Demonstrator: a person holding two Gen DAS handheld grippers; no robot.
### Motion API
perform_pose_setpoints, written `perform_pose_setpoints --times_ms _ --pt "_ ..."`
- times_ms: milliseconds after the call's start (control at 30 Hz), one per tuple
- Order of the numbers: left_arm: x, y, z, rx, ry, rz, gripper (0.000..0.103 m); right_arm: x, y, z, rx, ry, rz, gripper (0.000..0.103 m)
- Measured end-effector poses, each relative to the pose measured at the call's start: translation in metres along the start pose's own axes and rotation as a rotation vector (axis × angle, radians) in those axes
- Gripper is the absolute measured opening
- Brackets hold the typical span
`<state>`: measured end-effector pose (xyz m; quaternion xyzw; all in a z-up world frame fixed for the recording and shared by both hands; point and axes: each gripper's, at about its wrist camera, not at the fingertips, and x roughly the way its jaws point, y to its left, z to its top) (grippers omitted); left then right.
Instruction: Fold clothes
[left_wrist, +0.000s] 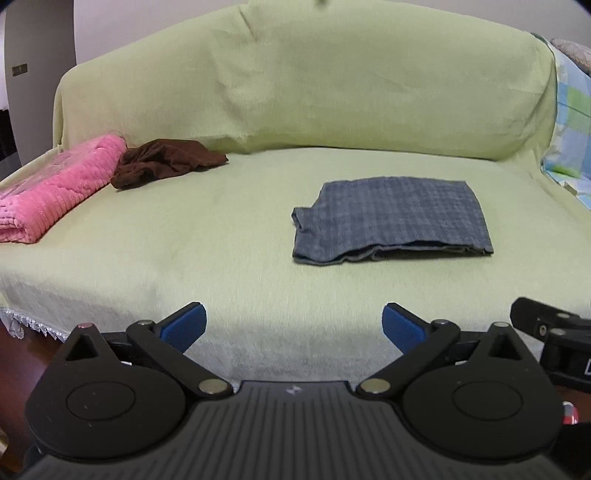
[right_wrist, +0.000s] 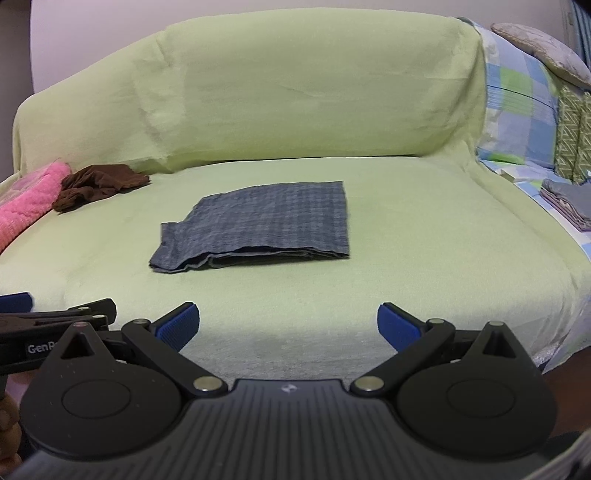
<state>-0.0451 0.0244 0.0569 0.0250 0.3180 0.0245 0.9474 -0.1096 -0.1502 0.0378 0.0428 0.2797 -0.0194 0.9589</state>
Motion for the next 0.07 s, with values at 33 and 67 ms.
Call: perform_pose_setpoints --times_ms 33,67 --pt "0.0012 -0.0006 0.0011 0.000 0.004 -0.005 0.102 0.0003 -0.0021 0.0000 0.007 0.000 -0.003 0.102" --pt "0.0024 -0.0014 0.0015 0.002 0.008 -0.006 0.102 0.0007 -0.0041 -0.0001 0.013 0.001 -0.005 0.102"
